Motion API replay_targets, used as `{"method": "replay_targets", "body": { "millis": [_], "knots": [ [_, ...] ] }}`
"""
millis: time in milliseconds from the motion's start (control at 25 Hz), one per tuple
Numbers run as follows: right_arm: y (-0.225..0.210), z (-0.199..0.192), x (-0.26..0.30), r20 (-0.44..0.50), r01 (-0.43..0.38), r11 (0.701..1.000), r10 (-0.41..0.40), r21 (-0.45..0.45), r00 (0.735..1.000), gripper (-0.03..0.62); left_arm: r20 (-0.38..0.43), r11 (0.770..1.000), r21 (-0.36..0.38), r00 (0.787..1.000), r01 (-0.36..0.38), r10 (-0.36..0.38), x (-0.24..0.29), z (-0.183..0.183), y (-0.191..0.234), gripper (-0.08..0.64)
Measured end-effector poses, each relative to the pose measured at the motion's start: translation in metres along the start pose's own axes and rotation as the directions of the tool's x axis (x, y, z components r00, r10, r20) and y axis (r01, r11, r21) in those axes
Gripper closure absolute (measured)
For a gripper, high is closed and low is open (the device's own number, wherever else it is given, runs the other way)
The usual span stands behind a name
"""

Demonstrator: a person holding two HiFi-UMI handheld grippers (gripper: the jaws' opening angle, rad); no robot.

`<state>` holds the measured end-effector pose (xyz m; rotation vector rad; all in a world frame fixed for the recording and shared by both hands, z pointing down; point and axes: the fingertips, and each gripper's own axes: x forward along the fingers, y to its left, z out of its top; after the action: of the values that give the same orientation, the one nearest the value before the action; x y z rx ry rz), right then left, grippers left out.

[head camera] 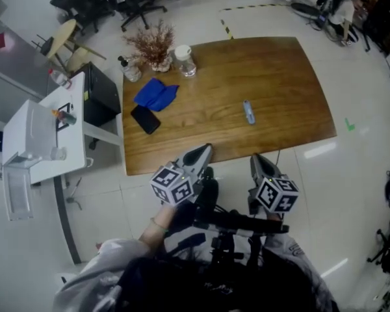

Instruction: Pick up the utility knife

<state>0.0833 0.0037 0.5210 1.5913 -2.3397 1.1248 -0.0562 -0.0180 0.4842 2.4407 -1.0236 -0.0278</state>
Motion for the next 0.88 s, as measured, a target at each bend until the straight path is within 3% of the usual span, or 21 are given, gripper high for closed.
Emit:
{"method": "replay_targets", "body": {
  "millis": [120, 280, 440, 680, 880],
  "knots": [
    [0.002, 0.018, 0.032, 0.024, 0.006, 1.0, -0.007, 0.026, 1.0, 0.575, -0.021, 0.999, -0.011, 0.999, 0.04, -0.041, 0.022, 0.017, 0.029, 0.551],
    [0.003, 0.033, 0.068, 0.041, 0.04, 0.999, -0.041, 0.012, 0.998, 0.509, -0.067, 0.994, 0.013, 0.992, 0.104, -0.103, 0.046, 0.03, 0.056, 0.551],
    [-0.005, 0.036, 0.088, 0.013, 0.102, 0.993, -0.102, -0.05, 0.995, 0.479, -0.129, 0.989, 0.049, 0.983, 0.142, -0.134, 0.067, 0.027, 0.075, 0.551],
    [-0.028, 0.034, 0.102, -0.046, 0.176, 0.975, -0.184, -0.139, 0.982, 0.452, -0.232, 0.984, 0.026, 0.959, 0.174, -0.163, 0.096, 0.005, 0.089, 0.551],
    [-0.053, 0.044, 0.13, -0.09, 0.189, 0.958, -0.212, -0.215, 0.973, 0.414, -0.241, 0.986, -0.001, 0.956, 0.17, -0.165, 0.118, 0.002, 0.093, 0.549]
  ]
}}
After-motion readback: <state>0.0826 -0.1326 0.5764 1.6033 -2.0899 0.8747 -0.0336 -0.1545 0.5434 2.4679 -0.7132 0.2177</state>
